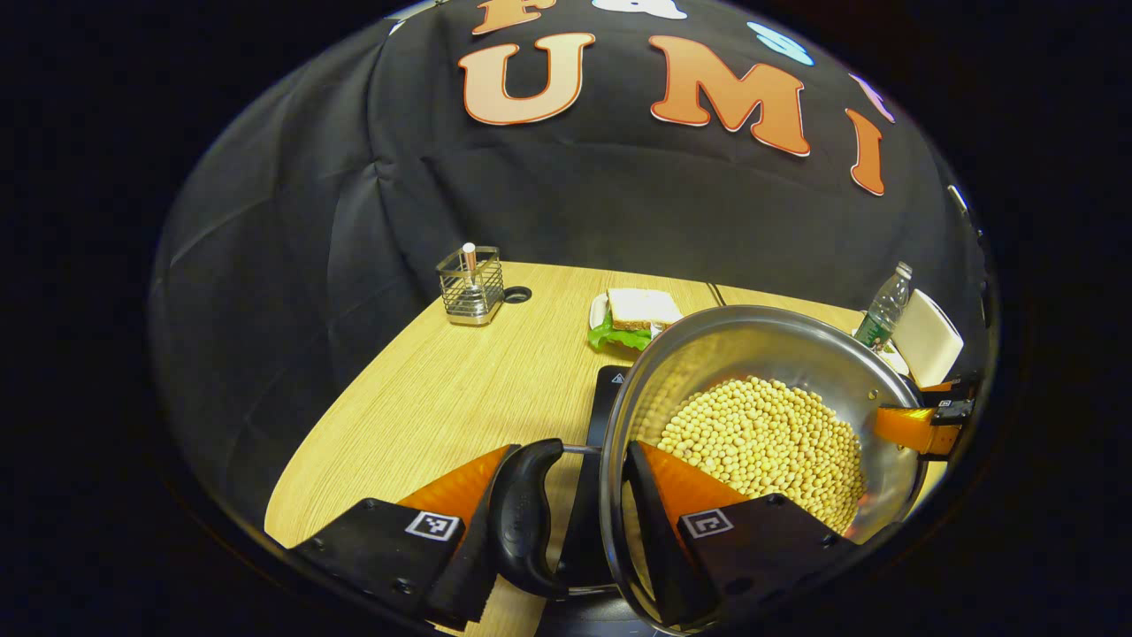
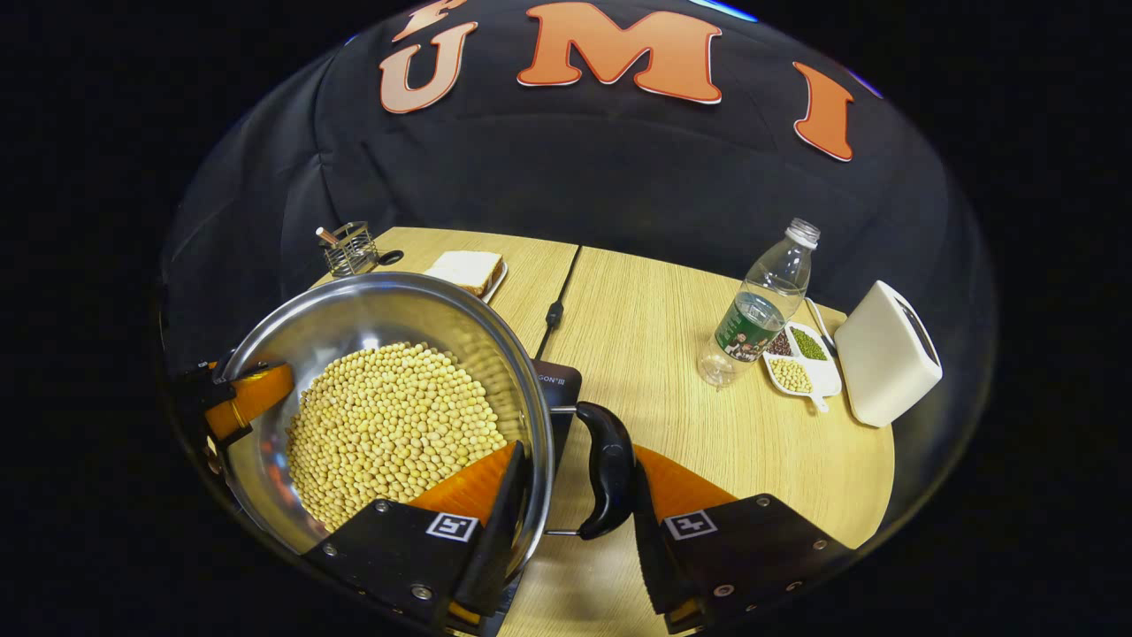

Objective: First push the handle of the pot to place it horizontally, then grasp the pot with both hands and set it on the induction cooktop.

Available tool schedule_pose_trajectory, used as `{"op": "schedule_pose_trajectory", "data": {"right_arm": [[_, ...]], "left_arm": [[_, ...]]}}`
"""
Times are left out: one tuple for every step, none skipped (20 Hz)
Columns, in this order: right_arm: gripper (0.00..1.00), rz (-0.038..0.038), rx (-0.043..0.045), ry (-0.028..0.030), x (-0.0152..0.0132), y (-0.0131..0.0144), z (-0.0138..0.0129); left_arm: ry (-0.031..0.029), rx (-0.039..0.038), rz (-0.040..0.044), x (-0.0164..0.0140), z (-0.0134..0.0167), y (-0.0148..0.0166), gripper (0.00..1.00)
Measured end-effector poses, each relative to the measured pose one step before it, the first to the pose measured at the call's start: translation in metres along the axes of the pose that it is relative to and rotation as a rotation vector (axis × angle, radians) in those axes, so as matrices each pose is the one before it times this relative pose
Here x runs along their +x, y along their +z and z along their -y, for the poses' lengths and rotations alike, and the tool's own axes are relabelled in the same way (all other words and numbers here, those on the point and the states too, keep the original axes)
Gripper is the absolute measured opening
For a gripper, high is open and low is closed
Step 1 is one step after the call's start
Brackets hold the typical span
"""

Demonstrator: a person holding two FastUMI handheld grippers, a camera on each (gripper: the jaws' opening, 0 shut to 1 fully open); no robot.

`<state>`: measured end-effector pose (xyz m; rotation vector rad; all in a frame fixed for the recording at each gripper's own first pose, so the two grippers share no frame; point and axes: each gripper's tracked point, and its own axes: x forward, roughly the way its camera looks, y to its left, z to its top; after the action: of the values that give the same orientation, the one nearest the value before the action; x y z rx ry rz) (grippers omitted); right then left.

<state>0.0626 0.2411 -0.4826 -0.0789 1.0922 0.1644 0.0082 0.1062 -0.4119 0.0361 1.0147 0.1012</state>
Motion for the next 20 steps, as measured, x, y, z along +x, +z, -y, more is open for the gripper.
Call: {"op": "schedule_pose_trajectory", "data": {"right_arm": [[0.62,-0.00155,-0.00129,-0.00297,0.00109,-0.00101,-0.00090],[0.62,-0.00183,0.00062,-0.00199,0.00120,0.00028,0.00001],[0.62,-0.00217,-0.00269,-0.00166,-0.00037,-0.00061,-0.00076],[0.62,-0.00263,-0.00165,-0.00254,0.00190,-0.00122,-0.00117],[0.62,-0.00773,-0.00085,-0.00198,0.00170,-0.00108,-0.00141],[0.62,-0.00894,0.00125,-0.00276,0.00176,-0.00227,-0.00109],[0.62,-0.00349,-0.00080,-0.00279,0.00197,-0.00061,-0.00202],[0.62,-0.00318,0.00130,-0.00055,-0.00196,0.00104,0.00073],[0.63,0.01222,0.00173,-0.00590,-0.00070,0.00256,0.00100],[0.62,-0.00380,0.00179,0.00120,-0.00059,-0.00187,0.00004],[0.58,0.00005,0.00336,0.00622,0.00052,0.00044,-0.00083],[0.63,-0.00838,-0.00363,0.01034,-0.00097,-0.00371,0.00008],[0.65,-0.00252,-0.00100,0.00788,-0.00103,-0.00080,0.00074],[0.67,-0.00828,0.00392,0.00512,-0.00133,-0.00161,0.00011],[0.69,0.00962,0.00589,0.00409,-0.00209,0.00163,-0.00018],[0.69,0.01968,0.00103,-0.00186,-0.00405,0.00385,0.00220],[0.72,0.03508,0.00309,-0.00107,-0.00625,0.00803,0.00264],[0.72,0.04517,0.00922,-0.00531,-0.00813,0.01053,0.00347],[0.73,0.05075,0.01000,-0.00386,-0.00735,0.01359,0.00396],[0.74,0.04941,0.00833,-0.00619,-0.00954,0.01269,0.00548]], "left_arm": [[-0.00188,0.00208,-0.00547,0.00095,-0.00006,-0.00122,0.76],[-0.00124,-0.00432,-0.00110,-0.00025,-0.00077,-0.00047,0.76],[-0.00210,-0.00166,-0.00402,0.00210,0.00061,-0.00017,0.73],[-0.00143,-0.00649,-0.00396,0.00111,-0.00061,-0.00177,0.76],[-0.00074,-0.00527,-0.00913,0.00002,-0.00018,-0.00351,0.76],[-0.00068,-0.00428,-0.00678,0.00282,-0.00037,-0.00266,0.76],[0.00117,-0.00512,-0.00652,-0.00017,0.00046,-0.00142,0.76],[0.00333,-0.00369,-0.00659,0.00004,-0.00047,-0.00163,0.76],[-0.00095,-0.00158,0.00445,-0.00077,0.00080,0.00027,0.73],[0.01088,-0.00075,-0.00859,-0.00087,-0.00156,-0.00192,0.78],[0.01675,0.00925,0.00226,-0.00060,-0.00390,-0.00129,0.79],[0.01889,0.01778,0.00527,0.00272,-0.00355,0.00297,0.84],[0.01602,0.02738,0.00581,-0.00328,-0.00018,0.00198,0.89],[0.01658,0.03134,0.01160,-0.00117,-0.00243,0.00455,0.89],[0.02302,0.02567,0.02912,-0.00248,-0.00477,0.00879,0.89],[0.01871,0.01715,0.02848,-0.00293,-0.00333,0.00935,0.95],[0.01837,0.00205,0.03741,-0.00633,-0.00094,0.01242,0.92],[0.02165,0.00732,0.04442,-0.00653,-0.00390,0.01548,0.91],[0.02196,0.00565,0.04315,-0.00832,-0.00484,0.01185,0.91],[0.01004,0.00069,0.03995,-0.00743,-0.00163,0.01423,0.90]]}}
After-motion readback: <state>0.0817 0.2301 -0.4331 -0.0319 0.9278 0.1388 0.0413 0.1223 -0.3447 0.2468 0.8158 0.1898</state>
